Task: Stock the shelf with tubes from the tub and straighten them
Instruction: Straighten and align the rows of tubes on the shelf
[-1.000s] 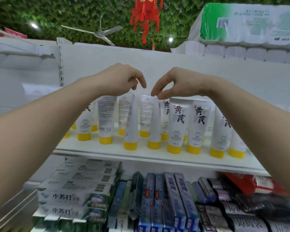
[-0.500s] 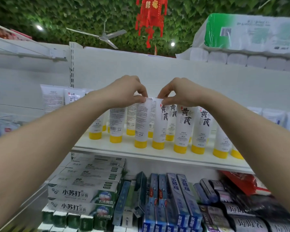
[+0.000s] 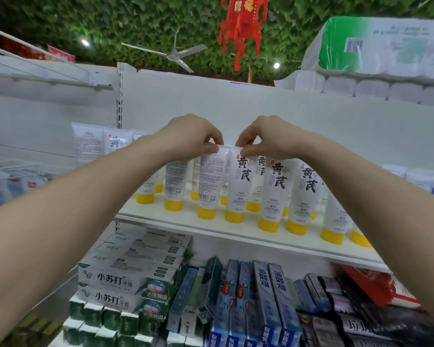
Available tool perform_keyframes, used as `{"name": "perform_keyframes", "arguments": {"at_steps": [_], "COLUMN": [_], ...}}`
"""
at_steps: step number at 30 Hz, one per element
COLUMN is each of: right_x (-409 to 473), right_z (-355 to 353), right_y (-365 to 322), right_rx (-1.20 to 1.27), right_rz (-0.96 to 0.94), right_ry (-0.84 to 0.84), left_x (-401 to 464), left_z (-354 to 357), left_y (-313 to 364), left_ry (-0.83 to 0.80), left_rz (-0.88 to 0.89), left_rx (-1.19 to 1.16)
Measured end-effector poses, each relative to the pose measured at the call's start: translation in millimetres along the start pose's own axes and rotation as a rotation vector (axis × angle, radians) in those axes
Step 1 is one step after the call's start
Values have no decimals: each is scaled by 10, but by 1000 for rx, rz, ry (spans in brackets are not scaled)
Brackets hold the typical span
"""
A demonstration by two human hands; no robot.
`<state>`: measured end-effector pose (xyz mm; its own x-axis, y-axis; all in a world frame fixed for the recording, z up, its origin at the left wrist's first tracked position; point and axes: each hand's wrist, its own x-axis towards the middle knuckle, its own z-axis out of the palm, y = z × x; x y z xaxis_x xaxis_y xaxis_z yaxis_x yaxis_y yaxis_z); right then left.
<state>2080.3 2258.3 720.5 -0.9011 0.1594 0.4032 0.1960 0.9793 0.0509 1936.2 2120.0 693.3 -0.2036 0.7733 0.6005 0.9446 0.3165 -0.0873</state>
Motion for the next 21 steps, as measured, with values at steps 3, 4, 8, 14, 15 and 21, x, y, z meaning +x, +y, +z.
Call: {"name": "perform_keyframes", "arguments": {"at_steps": [3, 4, 8, 14, 15, 21], "right_x": [9, 10, 4, 19, 30, 68], "right_z": [3, 2, 3, -4, -10, -34], "right_y": [19, 22, 13, 9, 12, 34], "right_rx": [-6, -8, -12, 12, 20, 57], "right_rz": [-10, -11, -15, 4, 14, 46], "right_ry": [4, 5, 0, -11, -23, -78], "left_x": [-31, -48, -127, -130, -123, -57], "left_z": [26, 30, 24, -62, -68, -33], "left_y": [18, 31, 61, -65, -85, -194], "left_ry": [-11, -19, -17, -56, -65, -82], "left_rz": [-52, -72, -113, -17, -11, 51], "left_rx": [-13, -28, -80, -183, -218, -275]}}
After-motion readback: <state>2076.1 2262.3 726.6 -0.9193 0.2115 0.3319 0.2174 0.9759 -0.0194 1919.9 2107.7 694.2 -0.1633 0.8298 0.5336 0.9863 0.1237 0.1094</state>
